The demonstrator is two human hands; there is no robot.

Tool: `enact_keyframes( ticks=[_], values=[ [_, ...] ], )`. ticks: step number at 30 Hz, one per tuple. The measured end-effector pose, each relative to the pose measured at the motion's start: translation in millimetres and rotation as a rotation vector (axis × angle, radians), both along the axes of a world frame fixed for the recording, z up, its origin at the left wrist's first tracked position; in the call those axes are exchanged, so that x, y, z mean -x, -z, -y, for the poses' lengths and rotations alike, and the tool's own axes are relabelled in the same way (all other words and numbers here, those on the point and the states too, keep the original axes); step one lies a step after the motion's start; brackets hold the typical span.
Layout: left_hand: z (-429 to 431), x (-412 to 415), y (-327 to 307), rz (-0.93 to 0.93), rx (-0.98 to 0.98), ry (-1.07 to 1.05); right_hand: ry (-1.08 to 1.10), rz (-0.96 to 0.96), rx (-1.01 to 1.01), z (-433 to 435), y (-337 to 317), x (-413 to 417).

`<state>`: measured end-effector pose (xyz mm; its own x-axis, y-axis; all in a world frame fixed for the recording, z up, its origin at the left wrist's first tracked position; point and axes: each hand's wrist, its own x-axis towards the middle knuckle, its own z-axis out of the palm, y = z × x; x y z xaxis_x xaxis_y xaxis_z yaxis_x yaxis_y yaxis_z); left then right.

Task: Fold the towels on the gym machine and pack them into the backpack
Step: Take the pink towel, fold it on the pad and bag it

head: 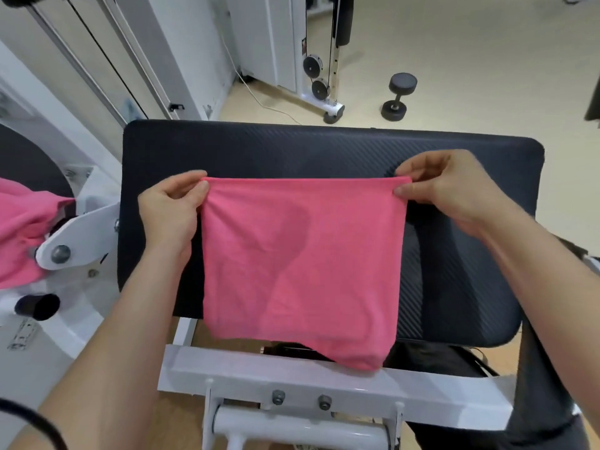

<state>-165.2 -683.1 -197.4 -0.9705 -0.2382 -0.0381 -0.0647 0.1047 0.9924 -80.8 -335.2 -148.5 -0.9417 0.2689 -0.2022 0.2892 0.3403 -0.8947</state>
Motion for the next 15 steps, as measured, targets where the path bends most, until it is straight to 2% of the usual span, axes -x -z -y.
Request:
enact_keyframes(
  ticks=[5, 10, 15],
  values=[
    [-22.8, 28.4, -19.6, -0.126, 0.064, -0.071, 0.285, -0.174, 0.078, 10.0, -6.1, 34.5],
    [-33.3, 56.7, -19.1, -0.156, 0.097, -0.116, 0.345, -0.336, -0.285, 21.3, 8.3, 42.7],
    [-34.4, 77.8, -20.7, -0.203, 0.235, -0.113, 0.321, -0.506, -0.504, 16.4, 25.6, 47.6]
  ],
)
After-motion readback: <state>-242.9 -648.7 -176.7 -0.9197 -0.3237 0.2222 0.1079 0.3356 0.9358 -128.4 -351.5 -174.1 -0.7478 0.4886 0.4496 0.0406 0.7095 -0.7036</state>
